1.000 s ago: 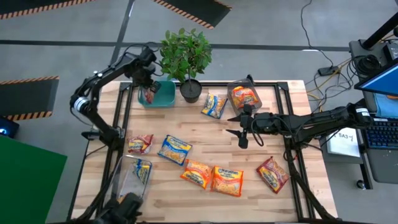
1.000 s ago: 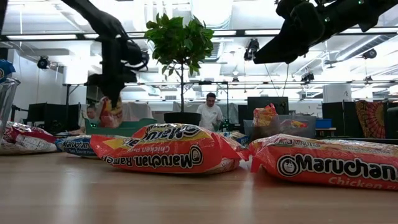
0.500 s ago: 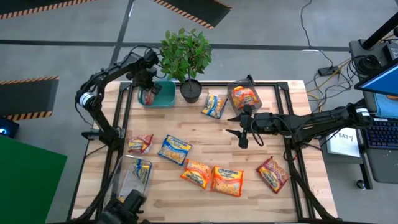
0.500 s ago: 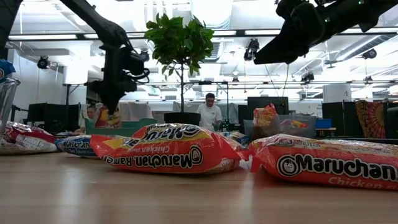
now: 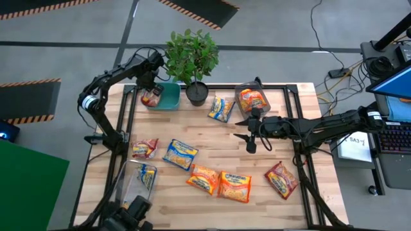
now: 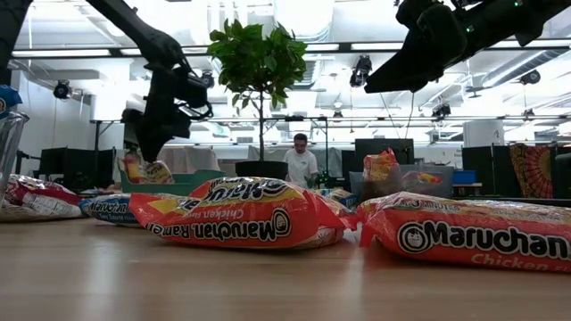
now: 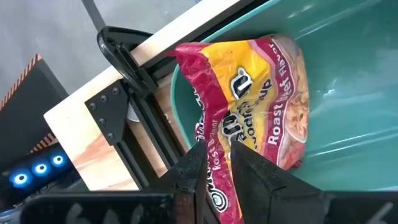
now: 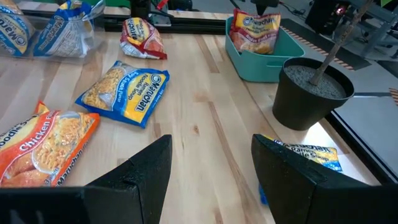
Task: Sort Maruchan noodles
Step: Put the blue noodle pack into the transparent bin
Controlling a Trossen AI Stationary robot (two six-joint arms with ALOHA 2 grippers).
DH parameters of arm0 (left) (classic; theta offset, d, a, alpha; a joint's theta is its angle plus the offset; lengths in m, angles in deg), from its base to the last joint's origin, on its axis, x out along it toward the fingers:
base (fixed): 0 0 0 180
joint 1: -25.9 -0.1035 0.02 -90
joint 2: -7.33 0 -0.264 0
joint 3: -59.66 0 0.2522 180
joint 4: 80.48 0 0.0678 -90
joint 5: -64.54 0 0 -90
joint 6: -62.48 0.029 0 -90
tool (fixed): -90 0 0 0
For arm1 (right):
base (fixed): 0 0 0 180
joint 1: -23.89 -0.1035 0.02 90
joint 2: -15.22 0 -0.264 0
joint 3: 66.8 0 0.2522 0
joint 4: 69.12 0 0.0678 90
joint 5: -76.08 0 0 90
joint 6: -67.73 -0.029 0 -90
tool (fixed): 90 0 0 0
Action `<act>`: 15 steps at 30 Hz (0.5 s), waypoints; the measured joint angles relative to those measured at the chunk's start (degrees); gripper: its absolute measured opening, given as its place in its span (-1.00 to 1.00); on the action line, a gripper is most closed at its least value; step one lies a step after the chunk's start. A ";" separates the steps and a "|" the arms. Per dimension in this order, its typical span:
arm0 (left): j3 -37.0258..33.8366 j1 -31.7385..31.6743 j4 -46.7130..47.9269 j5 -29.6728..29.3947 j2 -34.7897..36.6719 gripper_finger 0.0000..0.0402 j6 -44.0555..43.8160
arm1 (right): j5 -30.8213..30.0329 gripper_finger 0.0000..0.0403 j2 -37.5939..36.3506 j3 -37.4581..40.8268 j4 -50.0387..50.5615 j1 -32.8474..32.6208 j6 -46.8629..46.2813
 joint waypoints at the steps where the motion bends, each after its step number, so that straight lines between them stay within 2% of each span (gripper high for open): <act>1: 0.00 0.00 0.00 0.00 0.00 -0.73 -0.28 | 0.00 0.04 0.00 0.00 0.02 -0.01 0.00; 9: 0.60 0.45 0.99 0.49 0.28 -0.73 -0.92 | 0.00 0.04 0.00 0.00 1.03 0.00 0.00; 15: 0.96 4.19 2.29 10.90 4.90 -0.73 -2.54 | 0.02 0.04 0.00 0.00 1.23 0.00 -1.86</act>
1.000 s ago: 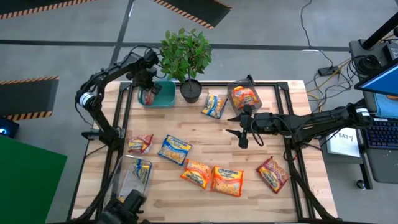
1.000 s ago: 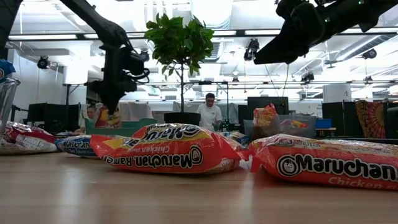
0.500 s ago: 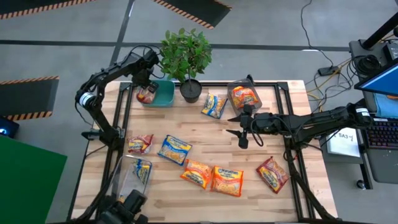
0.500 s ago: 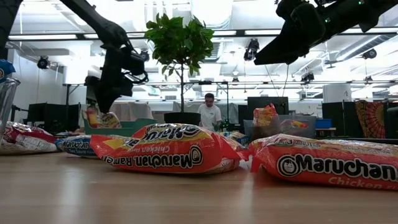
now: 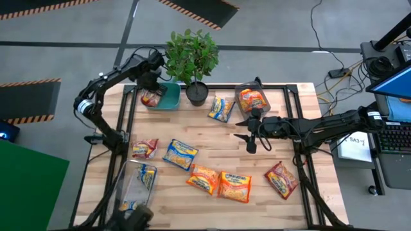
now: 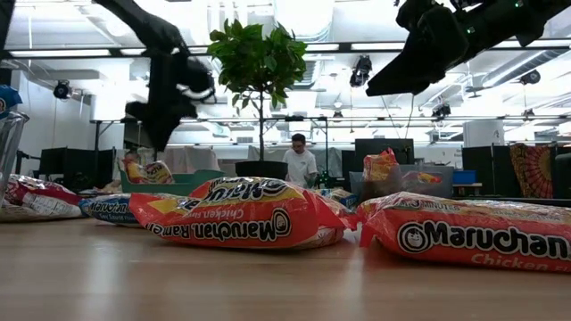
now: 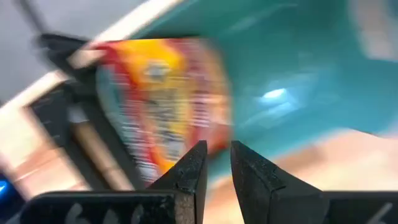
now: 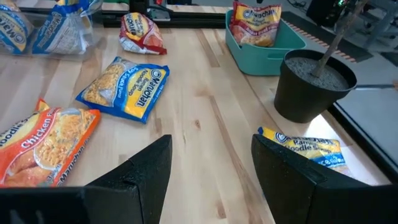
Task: Sort Maruchan noodles
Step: Put the blue noodle pack into the transparent bin
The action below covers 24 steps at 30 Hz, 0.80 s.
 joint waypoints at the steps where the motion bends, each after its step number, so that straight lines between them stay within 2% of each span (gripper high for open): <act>1: -0.30 1.34 -0.06 1.44 1.23 -0.73 -0.35 | 0.00 0.04 0.00 0.00 0.09 -0.02 -0.54; 7: -2.62 14.34 -1.23 2.63 8.58 -0.73 -3.19 | 0.02 0.03 0.00 0.00 1.47 0.00 -3.29; 13: -7.89 31.69 -9.89 2.87 13.94 -0.73 -4.04 | 0.10 -0.08 0.00 0.00 1.43 -0.02 -6.48; 17: -11.51 42.40 -13.67 2.04 15.22 -0.73 -7.98 | 0.20 -0.17 0.00 0.00 1.54 -0.02 -8.04; 20: -13.11 47.18 -13.78 -0.63 15.25 -0.73 -12.15 | 0.31 -0.24 0.00 0.00 1.66 -0.01 -8.04; 24: -14.74 50.36 -13.74 -1.25 15.25 -0.73 -17.49 | 0.31 -0.32 0.00 0.00 1.65 0.00 -8.89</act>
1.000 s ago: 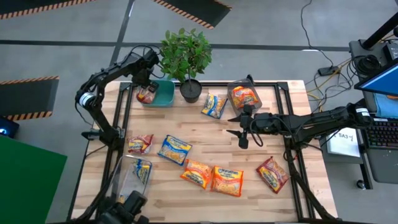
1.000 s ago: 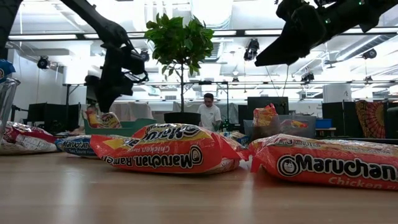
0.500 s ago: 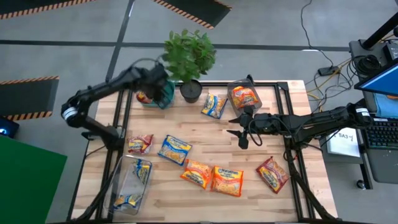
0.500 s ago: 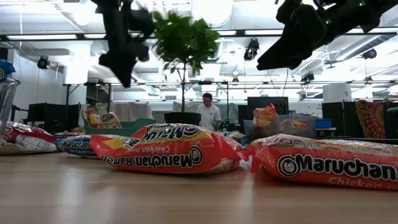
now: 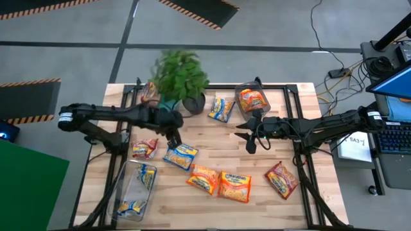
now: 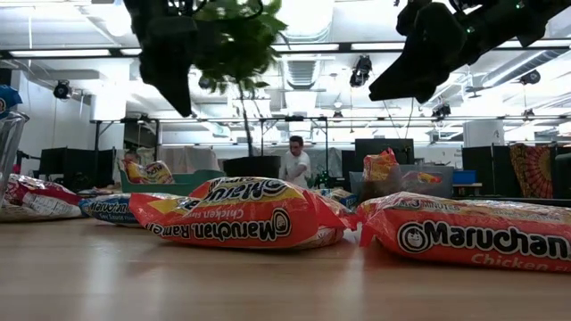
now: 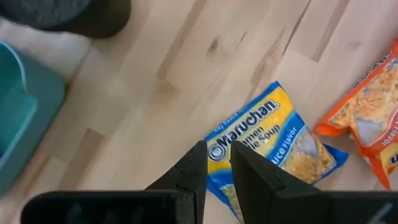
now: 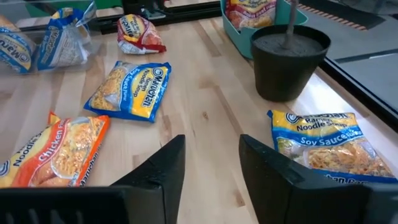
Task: Sort Maruchan noodles
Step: Put the blue noodle pack into the transparent bin
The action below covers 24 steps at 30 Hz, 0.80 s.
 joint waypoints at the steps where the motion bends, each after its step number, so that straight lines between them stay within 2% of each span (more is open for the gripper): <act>1: -0.25 0.48 0.02 -0.20 0.00 -0.73 -1.00 | 0.02 -0.34 0.00 0.00 0.00 0.00 -0.31; 7: -0.96 1.45 -0.94 -2.81 -0.30 -0.73 -2.52 | 0.01 -0.42 0.00 0.00 -0.02 -0.01 -1.18; 10: -1.04 1.43 -2.56 -6.89 -0.63 -0.73 -2.84 | -0.40 -0.47 0.18 0.00 -0.98 0.18 -2.41; 16: -0.59 2.18 -6.39 -10.42 -0.56 -0.73 -4.37 | -1.47 -0.69 7.49 0.00 -12.33 2.74 0.76; 21: -0.65 6.65 -9.16 -10.79 -0.37 -0.73 -1.29 | -2.96 -0.92 13.70 0.00 -17.67 6.55 0.85; 24: -1.84 11.04 -9.21 -8.77 -0.49 -0.73 -0.86 | -2.80 -0.95 15.34 0.02 -17.39 7.51 0.74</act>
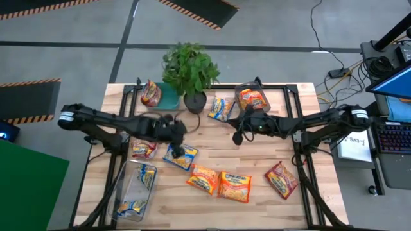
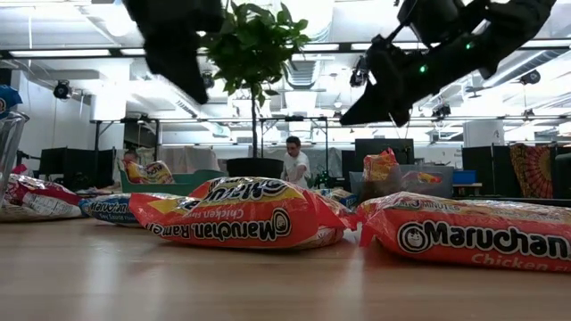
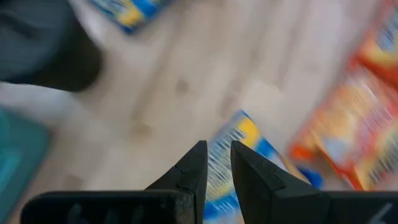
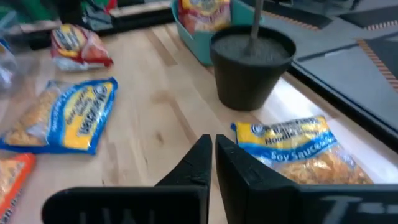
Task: Sort Maruchan noodles
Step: Put the blue noodle pack into the transparent bin
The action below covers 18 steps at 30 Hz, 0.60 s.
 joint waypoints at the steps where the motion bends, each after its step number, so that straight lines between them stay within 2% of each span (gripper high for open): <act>1: -0.74 1.56 -0.21 0.70 -0.04 -0.73 -0.09 | 0.02 -0.95 0.27 0.00 0.37 0.16 -0.20; 9: -9.18 11.14 -12.34 0.63 -0.08 -0.73 -6.96 | -0.30 -0.96 3.14 -0.32 1.46 1.78 -2.47; 12: -10.87 12.17 -15.87 0.59 -0.08 -0.73 -7.99 | -0.65 -0.96 5.86 -2.10 2.19 3.36 -3.39; 18: -10.88 12.17 -16.39 0.48 0.02 -0.73 -8.52 | -0.27 -0.96 13.59 -9.06 5.52 6.03 -0.87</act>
